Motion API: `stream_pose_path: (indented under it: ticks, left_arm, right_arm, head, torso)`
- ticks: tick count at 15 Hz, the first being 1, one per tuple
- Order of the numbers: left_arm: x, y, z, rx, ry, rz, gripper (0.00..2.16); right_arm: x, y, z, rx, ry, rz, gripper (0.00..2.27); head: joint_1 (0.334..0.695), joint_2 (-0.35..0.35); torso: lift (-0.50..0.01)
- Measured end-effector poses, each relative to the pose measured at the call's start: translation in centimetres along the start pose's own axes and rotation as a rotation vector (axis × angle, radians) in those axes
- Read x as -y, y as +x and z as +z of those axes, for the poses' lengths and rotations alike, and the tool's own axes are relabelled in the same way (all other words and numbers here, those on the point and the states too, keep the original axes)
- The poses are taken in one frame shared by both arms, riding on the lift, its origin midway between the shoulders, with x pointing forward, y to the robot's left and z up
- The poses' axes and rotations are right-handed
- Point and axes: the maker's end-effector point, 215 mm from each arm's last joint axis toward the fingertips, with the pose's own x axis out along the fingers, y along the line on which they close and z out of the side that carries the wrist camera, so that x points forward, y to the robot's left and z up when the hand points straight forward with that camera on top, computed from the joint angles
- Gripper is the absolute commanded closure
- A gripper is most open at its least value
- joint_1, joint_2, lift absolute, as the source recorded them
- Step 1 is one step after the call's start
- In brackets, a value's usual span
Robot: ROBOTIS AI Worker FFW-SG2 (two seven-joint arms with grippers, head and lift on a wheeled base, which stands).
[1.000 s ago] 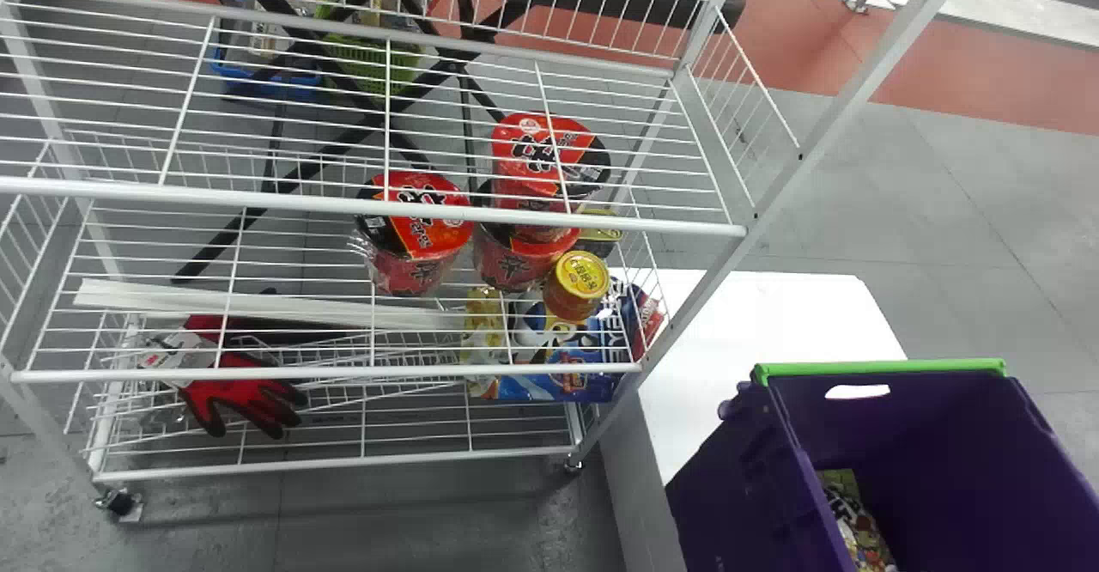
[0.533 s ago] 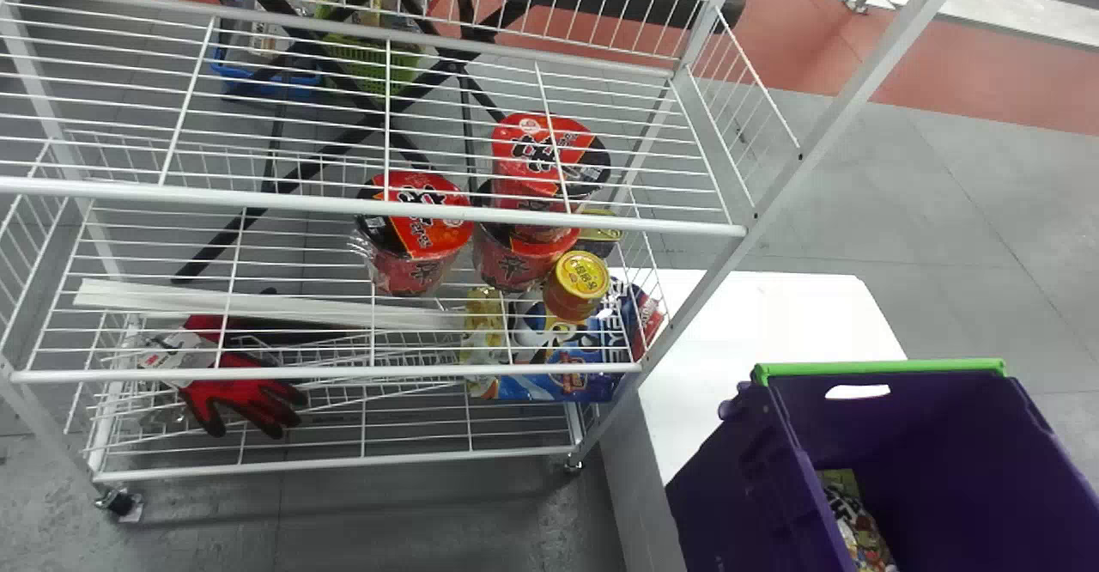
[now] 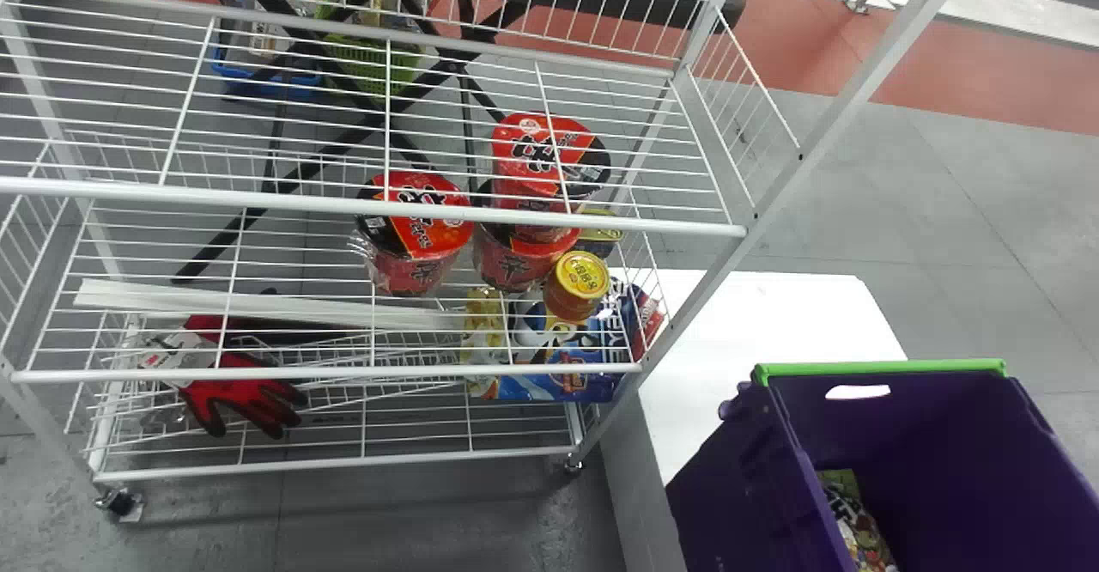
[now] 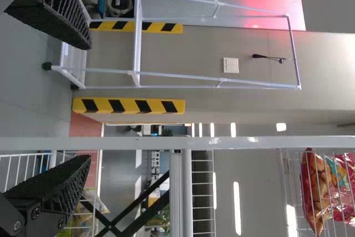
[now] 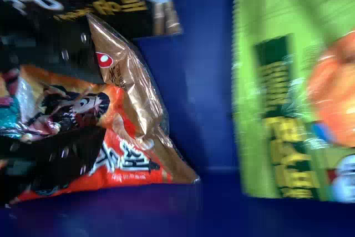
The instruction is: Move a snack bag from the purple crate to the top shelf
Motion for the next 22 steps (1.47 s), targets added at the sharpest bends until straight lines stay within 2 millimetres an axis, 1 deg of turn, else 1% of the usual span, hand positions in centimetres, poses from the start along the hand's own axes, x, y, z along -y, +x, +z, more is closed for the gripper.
stream_pose_path:
  ticks: [2, 3, 9, 13, 16, 20, 22]
  left_arm:
    - [0.0, 0.0, 0.2, 0.005, -0.001, 0.001, 0.12]
    - [0.0, -0.1, 0.3, 0.010, -0.001, 0.001, 0.12]
    - [0.3, -0.4, 0.5, 0.017, -0.009, 0.000, 0.12]
    - [0.5, -0.5, 0.4, 0.015, -0.012, 0.000, 0.12]
    - [0.5, -0.5, 0.4, 0.014, -0.012, 0.000, 0.12]
    - [0.6, -0.4, 0.5, 0.015, -0.012, 0.001, 0.12]
    - [0.6, -0.4, 0.4, 0.012, -0.011, 0.000, 0.12]
  right_arm:
    - [0.1, -0.6, -0.7, -0.025, 0.013, -0.003, 2.25]
    - [0.1, -0.8, -0.7, -0.026, 0.019, 0.004, 2.25]
    - [1.3, -1.3, 0.3, 0.052, 0.066, 0.030, 2.25]
    - [1.2, -1.8, 1.1, 0.085, 0.116, 0.067, 2.25]
    - [0.6, -2.2, 1.9, 0.115, 0.152, 0.106, 2.25]
    - [-1.4, -2.8, 4.6, 0.232, 0.226, 0.204, 2.25]
    - [-2.0, -3.2, 6.1, 0.299, 0.261, 0.245, 2.25]
  head:
    - [0.695, -0.350]
    - [0.695, -0.350]
    - [0.695, -0.350]
    - [0.695, -0.350]
    - [0.695, -0.350]
    - [0.695, -0.350]
    - [0.695, -0.350]
  torso:
    - [-0.451]
    - [-0.443]
    - [-0.421]
    - [-0.404]
    - [-0.392]
    - [-0.377]
    - [-0.368]
